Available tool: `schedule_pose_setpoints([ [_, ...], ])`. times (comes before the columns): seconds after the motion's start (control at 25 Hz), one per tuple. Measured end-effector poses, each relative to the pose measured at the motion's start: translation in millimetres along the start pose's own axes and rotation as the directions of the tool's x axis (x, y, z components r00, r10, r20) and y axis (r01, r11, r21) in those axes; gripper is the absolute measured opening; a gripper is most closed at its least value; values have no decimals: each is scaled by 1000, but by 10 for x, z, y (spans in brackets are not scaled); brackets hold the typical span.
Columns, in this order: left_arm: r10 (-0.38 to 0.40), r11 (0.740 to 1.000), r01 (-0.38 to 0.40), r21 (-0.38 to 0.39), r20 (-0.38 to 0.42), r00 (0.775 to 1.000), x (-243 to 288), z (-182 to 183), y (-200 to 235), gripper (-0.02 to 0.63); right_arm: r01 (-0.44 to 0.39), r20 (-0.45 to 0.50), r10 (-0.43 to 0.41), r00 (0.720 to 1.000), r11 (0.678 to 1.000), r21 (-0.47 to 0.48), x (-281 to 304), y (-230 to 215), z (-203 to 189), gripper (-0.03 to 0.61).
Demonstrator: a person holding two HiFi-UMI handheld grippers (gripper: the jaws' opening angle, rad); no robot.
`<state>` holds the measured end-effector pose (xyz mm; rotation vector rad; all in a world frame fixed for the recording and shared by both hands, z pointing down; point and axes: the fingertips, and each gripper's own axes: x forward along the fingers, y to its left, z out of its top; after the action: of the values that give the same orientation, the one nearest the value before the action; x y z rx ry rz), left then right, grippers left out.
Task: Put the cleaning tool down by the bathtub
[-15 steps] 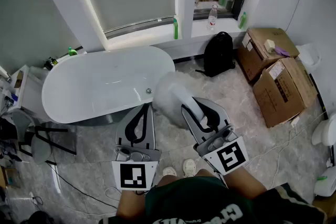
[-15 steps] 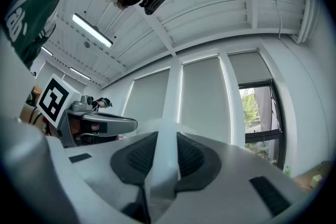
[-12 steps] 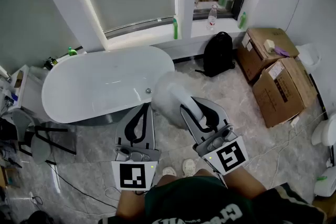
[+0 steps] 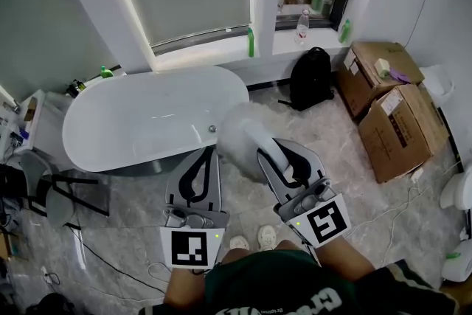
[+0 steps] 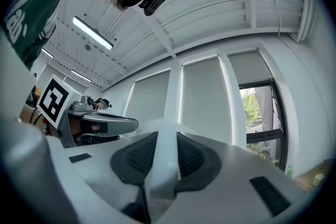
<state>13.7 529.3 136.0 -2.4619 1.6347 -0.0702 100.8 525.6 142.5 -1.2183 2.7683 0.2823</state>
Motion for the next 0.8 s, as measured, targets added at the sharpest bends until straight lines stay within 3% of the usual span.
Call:
schedule_pose_setpoints([
  [0.8, 8, 1000, -9, 26, 14, 1000, 277, -11, -382, 8, 12, -2, -12, 1000, 1000, -8, -315, -547, -157, 97],
])
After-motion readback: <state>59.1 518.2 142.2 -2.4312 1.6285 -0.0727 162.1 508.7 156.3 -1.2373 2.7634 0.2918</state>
